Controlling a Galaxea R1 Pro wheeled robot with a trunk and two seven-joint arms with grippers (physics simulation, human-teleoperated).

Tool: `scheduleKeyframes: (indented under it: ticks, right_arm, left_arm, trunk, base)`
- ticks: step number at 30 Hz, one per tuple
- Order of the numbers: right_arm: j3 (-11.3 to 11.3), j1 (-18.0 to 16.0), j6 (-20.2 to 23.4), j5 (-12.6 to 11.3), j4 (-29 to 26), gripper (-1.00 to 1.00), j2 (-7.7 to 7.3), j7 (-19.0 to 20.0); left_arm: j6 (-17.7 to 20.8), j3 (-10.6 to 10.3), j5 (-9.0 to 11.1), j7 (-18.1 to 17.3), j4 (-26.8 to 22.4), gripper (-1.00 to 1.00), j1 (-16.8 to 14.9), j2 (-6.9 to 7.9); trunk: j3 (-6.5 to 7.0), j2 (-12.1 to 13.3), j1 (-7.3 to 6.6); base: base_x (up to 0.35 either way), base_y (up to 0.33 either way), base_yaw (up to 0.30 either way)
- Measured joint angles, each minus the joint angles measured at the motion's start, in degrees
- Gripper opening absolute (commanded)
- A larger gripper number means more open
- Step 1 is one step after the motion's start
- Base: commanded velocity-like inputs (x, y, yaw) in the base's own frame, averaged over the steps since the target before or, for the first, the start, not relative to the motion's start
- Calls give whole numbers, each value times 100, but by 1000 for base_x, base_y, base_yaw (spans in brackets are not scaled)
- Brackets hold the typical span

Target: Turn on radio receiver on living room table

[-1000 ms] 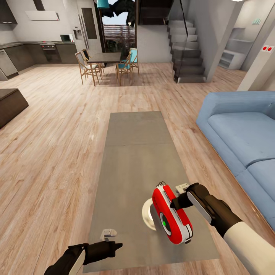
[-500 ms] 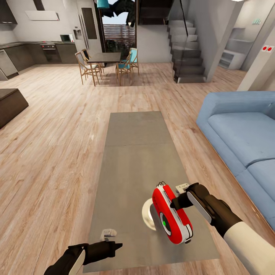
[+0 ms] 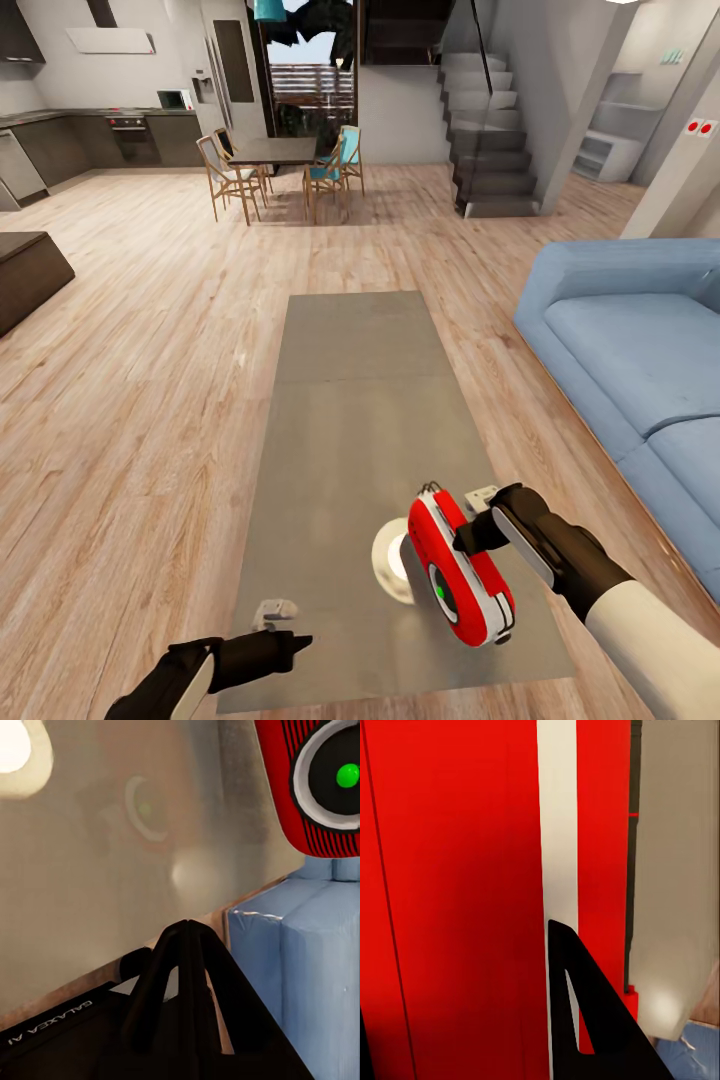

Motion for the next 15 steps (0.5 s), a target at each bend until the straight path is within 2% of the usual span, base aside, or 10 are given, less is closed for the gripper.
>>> scheduleKeyframes:
  ticks: [15]
  right_arm:
    - [-25, 0, 89, 41, -54, -100, 0, -8]
  left_arm:
    - [-10, 1, 4, 0, 0, -100, 0, 28]
  trunk:
    - [0, 0, 0]
  base:
    - [0, 0, 0]
